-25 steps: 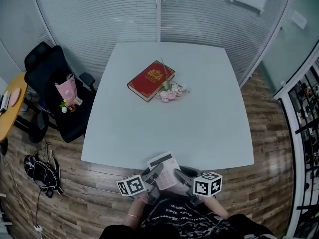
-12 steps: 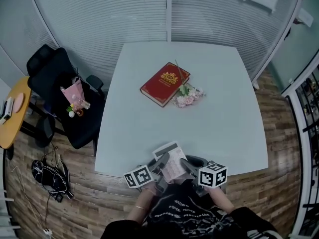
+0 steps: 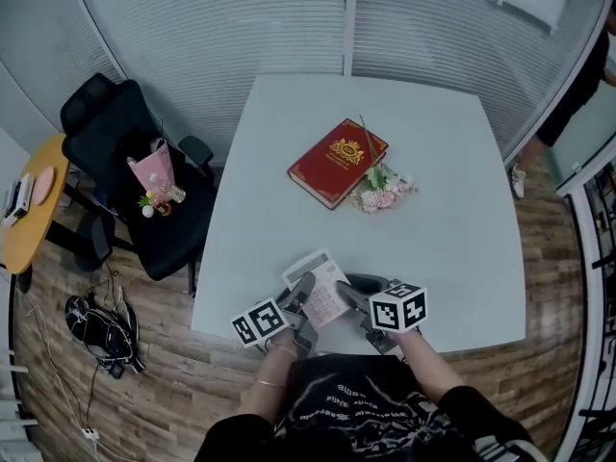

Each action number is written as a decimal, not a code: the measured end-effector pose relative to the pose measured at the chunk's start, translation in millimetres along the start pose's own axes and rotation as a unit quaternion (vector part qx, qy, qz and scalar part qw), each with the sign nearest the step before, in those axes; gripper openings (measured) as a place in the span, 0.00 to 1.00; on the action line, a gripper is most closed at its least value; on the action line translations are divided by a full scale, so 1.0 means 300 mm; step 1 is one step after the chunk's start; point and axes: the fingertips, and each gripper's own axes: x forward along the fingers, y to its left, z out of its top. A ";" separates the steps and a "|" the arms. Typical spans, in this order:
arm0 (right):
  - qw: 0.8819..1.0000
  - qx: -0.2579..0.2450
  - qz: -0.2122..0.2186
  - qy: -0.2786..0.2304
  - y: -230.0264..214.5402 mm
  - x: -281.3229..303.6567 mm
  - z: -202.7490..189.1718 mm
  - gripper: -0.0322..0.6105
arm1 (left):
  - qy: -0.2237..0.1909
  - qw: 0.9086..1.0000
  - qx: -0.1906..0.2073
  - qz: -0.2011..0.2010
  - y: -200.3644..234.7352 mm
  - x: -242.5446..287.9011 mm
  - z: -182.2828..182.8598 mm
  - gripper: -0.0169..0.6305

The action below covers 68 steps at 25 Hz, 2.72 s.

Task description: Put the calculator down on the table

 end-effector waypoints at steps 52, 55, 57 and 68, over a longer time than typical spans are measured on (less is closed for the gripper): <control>0.991 0.090 -0.095 0.040 -0.261 0.469 0.184 0.34 | 0.057 0.962 0.168 0.206 0.270 0.306 0.354 0.58; 0.989 0.111 -0.088 0.027 -0.270 0.466 0.196 0.37 | 0.061 0.947 0.208 0.238 0.282 0.296 0.343 0.62; 0.989 0.123 -0.079 0.022 -0.268 0.460 0.198 0.39 | 0.059 0.939 0.224 0.254 0.289 0.284 0.339 0.64; 0.997 0.048 -0.058 0.000 -0.236 0.386 0.230 0.46 | 0.043 0.924 0.275 0.263 0.269 0.157 0.365 0.69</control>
